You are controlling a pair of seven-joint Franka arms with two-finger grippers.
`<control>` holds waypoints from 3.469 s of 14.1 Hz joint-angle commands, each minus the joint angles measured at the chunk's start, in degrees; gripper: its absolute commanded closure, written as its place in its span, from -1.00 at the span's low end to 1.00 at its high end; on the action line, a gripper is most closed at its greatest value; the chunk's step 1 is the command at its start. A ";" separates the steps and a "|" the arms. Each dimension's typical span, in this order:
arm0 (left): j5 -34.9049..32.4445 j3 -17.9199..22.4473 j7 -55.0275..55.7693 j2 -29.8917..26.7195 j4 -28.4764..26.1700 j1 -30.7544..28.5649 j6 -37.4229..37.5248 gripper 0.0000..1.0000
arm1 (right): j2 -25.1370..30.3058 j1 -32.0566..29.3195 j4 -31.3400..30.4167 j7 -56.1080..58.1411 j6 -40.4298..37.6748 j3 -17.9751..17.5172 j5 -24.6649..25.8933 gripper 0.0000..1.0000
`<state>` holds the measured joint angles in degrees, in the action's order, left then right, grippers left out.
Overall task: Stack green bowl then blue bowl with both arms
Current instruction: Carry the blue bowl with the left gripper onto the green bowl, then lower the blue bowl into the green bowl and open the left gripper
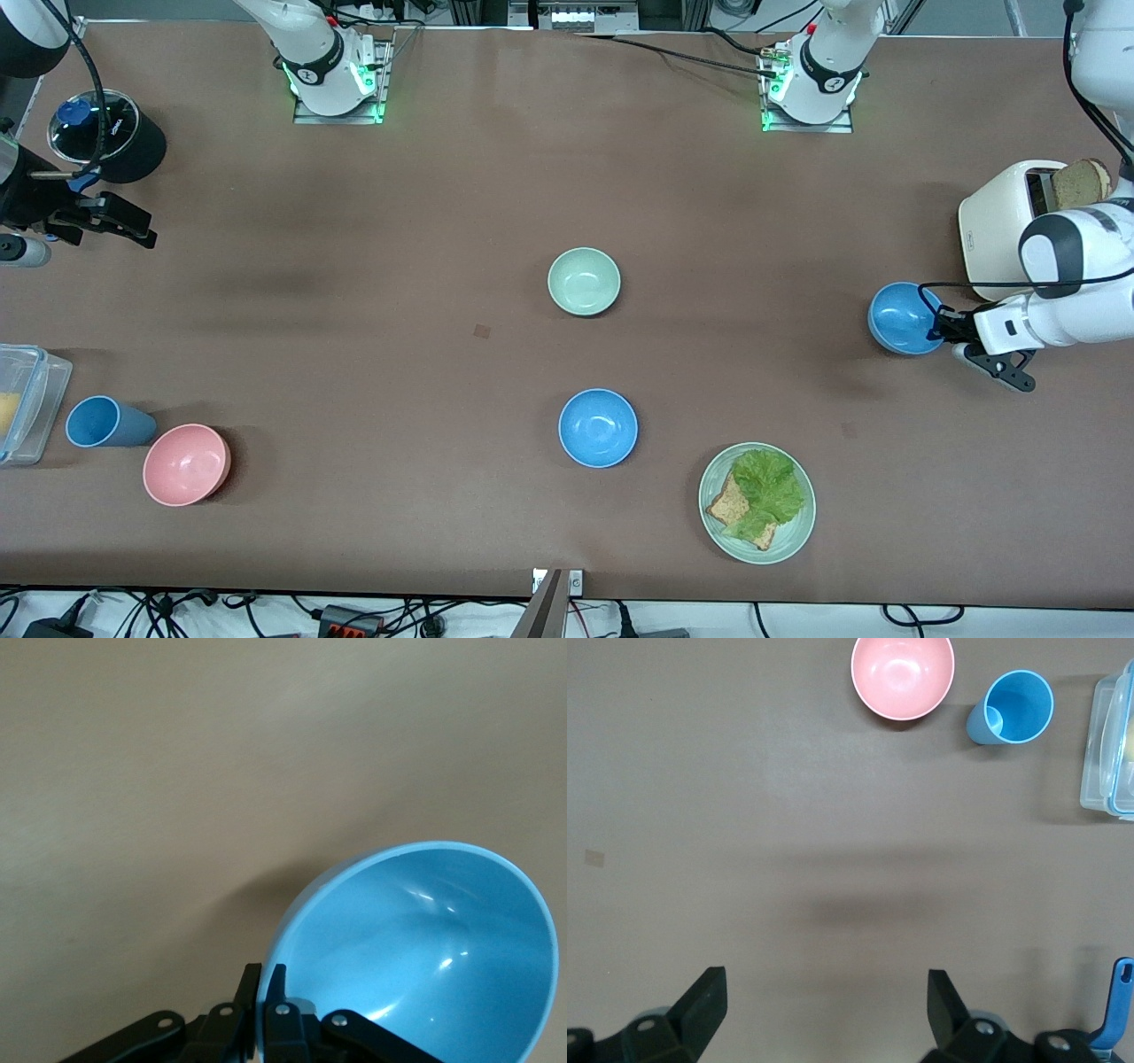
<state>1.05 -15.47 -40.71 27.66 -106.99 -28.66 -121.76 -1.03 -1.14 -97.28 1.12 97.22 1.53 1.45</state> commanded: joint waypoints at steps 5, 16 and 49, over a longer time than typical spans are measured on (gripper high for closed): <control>3.26 -15.60 26.34 -7.44 -2.34 -0.87 7.85 0.99 | 0.24 0.08 0.16 0.73 -0.01 -0.03 -0.57 -1.00; 2.56 -34.54 87.34 -6.66 -10.35 9.04 -12.96 0.98 | 0.15 0.08 0.25 0.64 -0.10 -0.12 -1.01 -1.00; -27.06 -29.70 125.17 5.12 -10.17 25.68 -24.67 0.85 | 0.15 0.08 0.42 1.17 -0.36 -0.12 -0.48 -1.00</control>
<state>-23.74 -45.83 82.40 32.61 -117.63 -3.58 -146.04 -1.07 -1.04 -97.27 1.21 97.21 1.44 1.37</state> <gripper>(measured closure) 0.947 0.000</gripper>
